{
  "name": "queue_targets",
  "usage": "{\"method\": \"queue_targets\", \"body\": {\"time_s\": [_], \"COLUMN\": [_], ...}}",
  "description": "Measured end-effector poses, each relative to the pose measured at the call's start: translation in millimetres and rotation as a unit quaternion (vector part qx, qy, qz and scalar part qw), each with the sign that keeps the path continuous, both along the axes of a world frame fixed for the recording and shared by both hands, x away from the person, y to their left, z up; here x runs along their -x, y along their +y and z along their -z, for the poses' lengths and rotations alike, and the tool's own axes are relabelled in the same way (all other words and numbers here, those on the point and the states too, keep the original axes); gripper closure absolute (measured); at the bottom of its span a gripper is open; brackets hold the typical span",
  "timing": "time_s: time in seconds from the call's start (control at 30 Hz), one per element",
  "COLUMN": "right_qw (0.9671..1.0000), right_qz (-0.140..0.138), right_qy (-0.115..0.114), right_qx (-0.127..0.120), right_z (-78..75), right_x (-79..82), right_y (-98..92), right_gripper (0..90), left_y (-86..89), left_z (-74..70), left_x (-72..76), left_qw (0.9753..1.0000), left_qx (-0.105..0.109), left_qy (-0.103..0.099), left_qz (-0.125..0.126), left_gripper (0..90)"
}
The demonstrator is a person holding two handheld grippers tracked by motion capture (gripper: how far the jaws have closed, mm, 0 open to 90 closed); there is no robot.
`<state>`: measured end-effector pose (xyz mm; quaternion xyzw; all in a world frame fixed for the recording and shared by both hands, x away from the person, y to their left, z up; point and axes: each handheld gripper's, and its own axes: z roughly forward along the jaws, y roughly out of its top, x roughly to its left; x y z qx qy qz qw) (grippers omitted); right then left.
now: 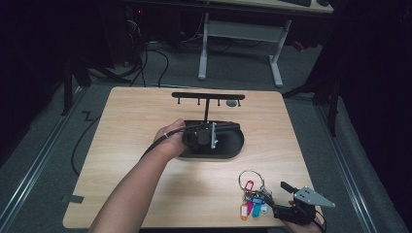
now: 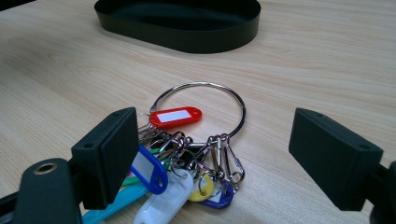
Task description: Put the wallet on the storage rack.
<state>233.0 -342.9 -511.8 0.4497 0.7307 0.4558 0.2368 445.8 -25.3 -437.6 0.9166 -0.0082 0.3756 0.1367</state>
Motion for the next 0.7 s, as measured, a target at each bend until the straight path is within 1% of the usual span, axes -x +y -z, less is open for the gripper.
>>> {"method": "queue_targets", "body": {"time_s": [0.07,0.17,0.23,0.4,0.5,0.6,0.7], "right_qw": [1.0,1.0,1.0,1.0,1.0,1.0,1.0], "right_qz": [-0.001,-0.001,0.0,0.003,0.004,0.006,0.003], "right_qy": [0.0,0.001,0.002,0.003,0.005,0.005,0.006], "right_qx": [0.0,0.001,0.002,0.001,-0.001,-0.002,-0.001], "right_z": [0.0,0.3,0.5,1.3,1.3,0.9,1.9], "right_x": [-0.2,0.3,0.6,0.0,-0.3,-0.6,-2.1], "right_y": [0.1,0.3,0.2,-1.4,-1.6,-1.2,-0.8], "right_gripper": [16.3,16.3,16.5,16.5,16.5,16.6,16.6], "left_y": [0.3,-0.5,-1.0,-0.3,2.5,6.2,8.7], "left_z": [2.3,7.9,12.0,20.8,24.7,27.1,31.0], "left_x": [-3.3,-8.0,-10.7,-16.3,-21.5,-25.6,-27.4], "left_qw": [1.0,1.0,0.9999,0.9999,0.9998,0.9997,0.9996], "left_qx": [0.001,-0.001,0.002,0.0,-0.009,-0.006,-0.016], "left_qy": [-0.001,0.004,0.01,0.016,0.019,0.023,0.022], "left_qz": [0.002,0.0,0.002,0.006,0.003,-0.003,-0.007], "left_gripper": [74.3,74.3,74.3,74.3,74.2,74.0,73.7]}}
